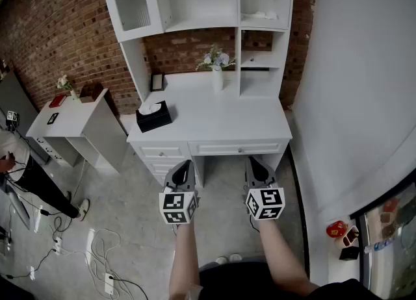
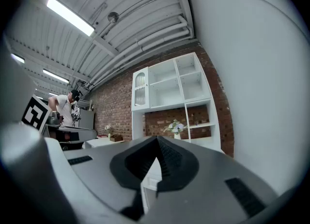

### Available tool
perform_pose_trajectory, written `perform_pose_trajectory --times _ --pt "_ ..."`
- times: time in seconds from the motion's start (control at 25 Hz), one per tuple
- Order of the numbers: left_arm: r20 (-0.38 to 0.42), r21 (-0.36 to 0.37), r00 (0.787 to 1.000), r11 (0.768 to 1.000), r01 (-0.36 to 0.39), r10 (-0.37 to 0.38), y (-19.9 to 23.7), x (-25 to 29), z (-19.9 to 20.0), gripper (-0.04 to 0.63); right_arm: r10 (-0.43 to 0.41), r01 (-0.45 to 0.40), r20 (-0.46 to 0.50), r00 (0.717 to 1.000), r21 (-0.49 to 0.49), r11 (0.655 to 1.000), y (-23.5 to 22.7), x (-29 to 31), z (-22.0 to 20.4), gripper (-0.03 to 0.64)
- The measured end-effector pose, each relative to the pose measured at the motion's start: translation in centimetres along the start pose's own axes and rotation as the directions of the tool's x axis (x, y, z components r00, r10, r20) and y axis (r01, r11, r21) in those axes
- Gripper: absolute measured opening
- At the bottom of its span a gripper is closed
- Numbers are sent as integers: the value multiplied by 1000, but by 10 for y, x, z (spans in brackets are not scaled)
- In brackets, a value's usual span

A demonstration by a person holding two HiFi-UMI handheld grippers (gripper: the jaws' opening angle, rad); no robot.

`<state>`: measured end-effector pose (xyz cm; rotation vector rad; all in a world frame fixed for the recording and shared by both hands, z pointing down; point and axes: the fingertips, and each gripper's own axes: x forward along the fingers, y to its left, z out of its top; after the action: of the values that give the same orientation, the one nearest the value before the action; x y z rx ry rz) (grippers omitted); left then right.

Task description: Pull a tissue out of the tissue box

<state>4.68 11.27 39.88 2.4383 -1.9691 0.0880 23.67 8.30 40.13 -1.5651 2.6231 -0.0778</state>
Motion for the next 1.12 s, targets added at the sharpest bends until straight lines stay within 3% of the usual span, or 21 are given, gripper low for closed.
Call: perform_pose_trajectory --times 0.52,0.88,1.12 --pt "-15 -19 1000 1000 14 -14 4 8 -5 9 -5 5 -3 1000 2 1000 -1 8 -1 -2" --pt "-41 -41 999 999 7 -9 8 8 -20 9 56 -55 -45 997 10 998 5 14 -14 0" --pt "-64 -63 998 998 -9 5 16 4 -31 9 91 -90 -47 995 9 996 10 17 -18 114"
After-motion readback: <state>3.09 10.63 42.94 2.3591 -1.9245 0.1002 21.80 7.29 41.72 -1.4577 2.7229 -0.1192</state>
